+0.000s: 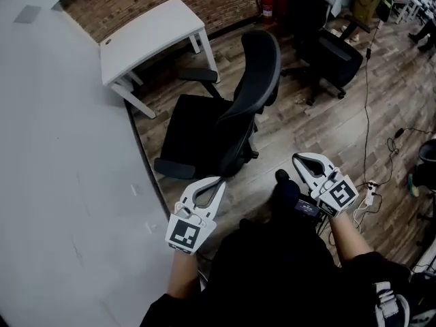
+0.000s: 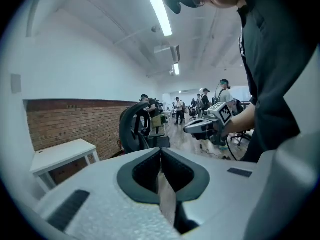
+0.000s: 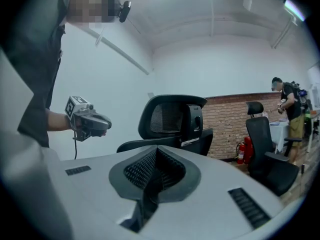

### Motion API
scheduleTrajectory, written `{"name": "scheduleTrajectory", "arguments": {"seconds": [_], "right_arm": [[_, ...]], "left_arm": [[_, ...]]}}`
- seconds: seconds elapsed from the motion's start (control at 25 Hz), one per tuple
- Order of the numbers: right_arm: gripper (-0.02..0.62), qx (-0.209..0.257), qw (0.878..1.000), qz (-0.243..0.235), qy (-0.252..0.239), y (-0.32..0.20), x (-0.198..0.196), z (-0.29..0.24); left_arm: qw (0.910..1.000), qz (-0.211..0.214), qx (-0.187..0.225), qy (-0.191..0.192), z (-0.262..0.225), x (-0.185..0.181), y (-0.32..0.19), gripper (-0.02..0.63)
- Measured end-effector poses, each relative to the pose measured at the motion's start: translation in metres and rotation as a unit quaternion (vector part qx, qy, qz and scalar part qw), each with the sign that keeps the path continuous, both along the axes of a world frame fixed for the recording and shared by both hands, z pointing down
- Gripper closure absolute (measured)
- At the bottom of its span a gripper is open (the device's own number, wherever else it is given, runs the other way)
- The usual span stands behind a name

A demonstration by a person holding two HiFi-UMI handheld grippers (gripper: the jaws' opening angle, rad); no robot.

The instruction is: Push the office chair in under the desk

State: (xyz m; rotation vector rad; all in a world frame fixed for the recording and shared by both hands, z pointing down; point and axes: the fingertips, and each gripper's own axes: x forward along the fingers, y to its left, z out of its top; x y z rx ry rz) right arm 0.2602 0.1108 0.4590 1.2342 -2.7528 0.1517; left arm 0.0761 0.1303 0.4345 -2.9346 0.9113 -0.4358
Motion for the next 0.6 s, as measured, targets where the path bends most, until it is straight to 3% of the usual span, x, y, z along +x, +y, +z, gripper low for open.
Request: {"name": "scheduleTrajectory", "arguments": {"seconds": [0.36,0.48,0.6], "right_arm": [[0.589,0.014,0.995,-0.099,0.005,-0.134,0.065,-0.009],[0.589,0.020,0.990,-0.139,0.025,-0.169,0.080,-0.008],[0.588,0.027,0.980,-0.189,0.049,-0.203,0.092,-0.010]], "left_arm": [[0.9900,-0.119,-0.062,-0.044,0.004,0.030,-0.046,0.580],[0.9840,-0.133,-0.082,-0.086,0.018,0.040,-0.059,0.480],[0.9756,-0.161,-0.103,-0.109,0.030,0.042,-0.066,0.460]]}}
